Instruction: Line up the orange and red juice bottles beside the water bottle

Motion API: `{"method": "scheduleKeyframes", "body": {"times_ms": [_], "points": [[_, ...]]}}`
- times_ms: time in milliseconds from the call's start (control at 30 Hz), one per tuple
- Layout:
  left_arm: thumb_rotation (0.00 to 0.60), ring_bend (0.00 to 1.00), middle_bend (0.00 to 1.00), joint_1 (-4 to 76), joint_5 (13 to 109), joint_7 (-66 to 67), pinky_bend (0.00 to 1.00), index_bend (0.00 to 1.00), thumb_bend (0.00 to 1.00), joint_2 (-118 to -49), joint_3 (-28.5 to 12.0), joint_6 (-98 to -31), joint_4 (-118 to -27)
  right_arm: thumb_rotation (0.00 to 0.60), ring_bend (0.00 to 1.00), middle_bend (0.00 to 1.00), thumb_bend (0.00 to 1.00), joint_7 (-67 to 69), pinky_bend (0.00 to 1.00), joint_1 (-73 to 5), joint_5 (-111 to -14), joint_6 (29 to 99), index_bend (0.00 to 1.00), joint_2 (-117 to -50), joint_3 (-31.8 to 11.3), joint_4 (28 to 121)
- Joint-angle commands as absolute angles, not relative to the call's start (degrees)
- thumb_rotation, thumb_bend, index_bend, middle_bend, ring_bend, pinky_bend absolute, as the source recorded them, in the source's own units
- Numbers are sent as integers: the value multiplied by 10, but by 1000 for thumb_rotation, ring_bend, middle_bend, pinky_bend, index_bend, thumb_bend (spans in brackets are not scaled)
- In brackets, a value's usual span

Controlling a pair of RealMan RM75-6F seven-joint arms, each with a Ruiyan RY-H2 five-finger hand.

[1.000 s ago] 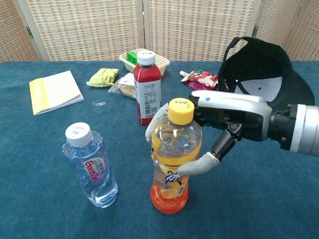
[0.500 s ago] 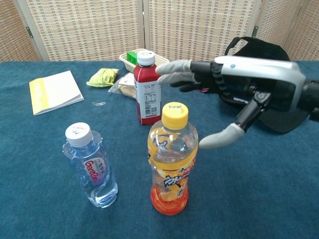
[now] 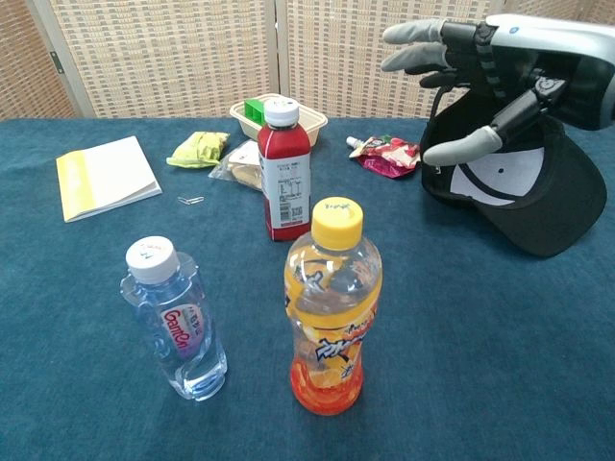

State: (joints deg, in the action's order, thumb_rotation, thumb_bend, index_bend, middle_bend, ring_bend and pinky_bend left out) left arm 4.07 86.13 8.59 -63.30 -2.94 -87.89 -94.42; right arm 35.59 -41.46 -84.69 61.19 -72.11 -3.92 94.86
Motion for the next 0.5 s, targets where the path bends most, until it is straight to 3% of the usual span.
{"method": "scheduleKeyframes", "body": {"times_ms": [33,233,500], "points": [[600,49,21,38,863,88,39,98,168,-631,-29,-882,-947,600,0,84,54,355,19,-435,-819,572,0,-752,-62,910],[600,48,21,35,867,92,39,98,168,-627,-26,-888,-953,600,0,76,0,356,19,-470,-791,519,0,-809,-90,844],[600,48,21,27,870,92,39,98,168,-625,-22,-895,-956,600,0,76,0,379,19,-510,-768,464,0,-878,-120,770]]}}
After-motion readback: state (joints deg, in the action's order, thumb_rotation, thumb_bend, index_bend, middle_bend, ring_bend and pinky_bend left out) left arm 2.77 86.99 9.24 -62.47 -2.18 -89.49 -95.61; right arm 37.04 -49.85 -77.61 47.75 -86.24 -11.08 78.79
